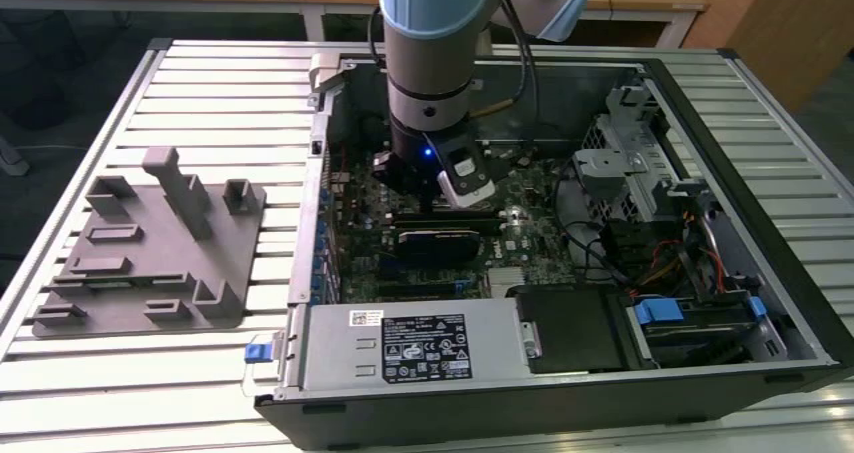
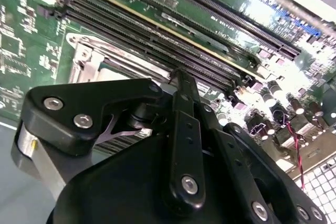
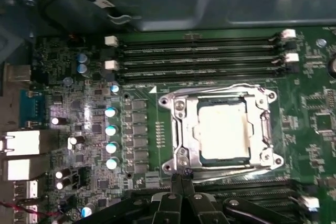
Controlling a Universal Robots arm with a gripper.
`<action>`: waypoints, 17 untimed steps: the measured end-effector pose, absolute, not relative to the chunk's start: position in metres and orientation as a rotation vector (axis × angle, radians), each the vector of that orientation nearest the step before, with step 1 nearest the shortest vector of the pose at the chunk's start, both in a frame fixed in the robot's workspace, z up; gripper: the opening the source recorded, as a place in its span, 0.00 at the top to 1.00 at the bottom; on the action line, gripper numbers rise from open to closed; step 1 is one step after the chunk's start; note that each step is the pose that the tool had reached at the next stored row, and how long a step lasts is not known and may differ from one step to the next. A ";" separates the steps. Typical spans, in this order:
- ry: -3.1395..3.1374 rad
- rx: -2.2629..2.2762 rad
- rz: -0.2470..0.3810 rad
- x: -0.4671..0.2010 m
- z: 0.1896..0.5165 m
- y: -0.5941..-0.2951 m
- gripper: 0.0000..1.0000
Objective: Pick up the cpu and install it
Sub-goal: 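Install the second cpu locking lever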
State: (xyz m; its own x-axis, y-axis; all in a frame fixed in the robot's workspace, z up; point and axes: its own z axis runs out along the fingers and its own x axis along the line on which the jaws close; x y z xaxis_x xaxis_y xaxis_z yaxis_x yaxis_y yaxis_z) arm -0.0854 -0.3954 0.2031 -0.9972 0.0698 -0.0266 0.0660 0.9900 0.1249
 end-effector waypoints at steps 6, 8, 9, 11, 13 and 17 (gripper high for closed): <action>3.104 0.079 0.219 -0.090 0.200 -0.395 0.89; 3.103 0.073 0.231 -0.090 0.199 -0.395 0.89; 3.103 0.069 0.237 -0.090 0.199 -0.395 0.89; 3.103 0.063 0.247 -0.091 0.198 -0.395 0.89; 3.103 0.058 0.255 -0.091 0.197 -0.395 0.89; 3.103 0.047 0.265 -0.091 0.195 -0.395 0.89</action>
State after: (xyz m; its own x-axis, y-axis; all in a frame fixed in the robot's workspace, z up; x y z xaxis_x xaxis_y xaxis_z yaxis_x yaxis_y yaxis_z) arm -0.0913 -0.3955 0.1954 -0.9992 0.0324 -0.0244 0.0278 0.9851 0.1697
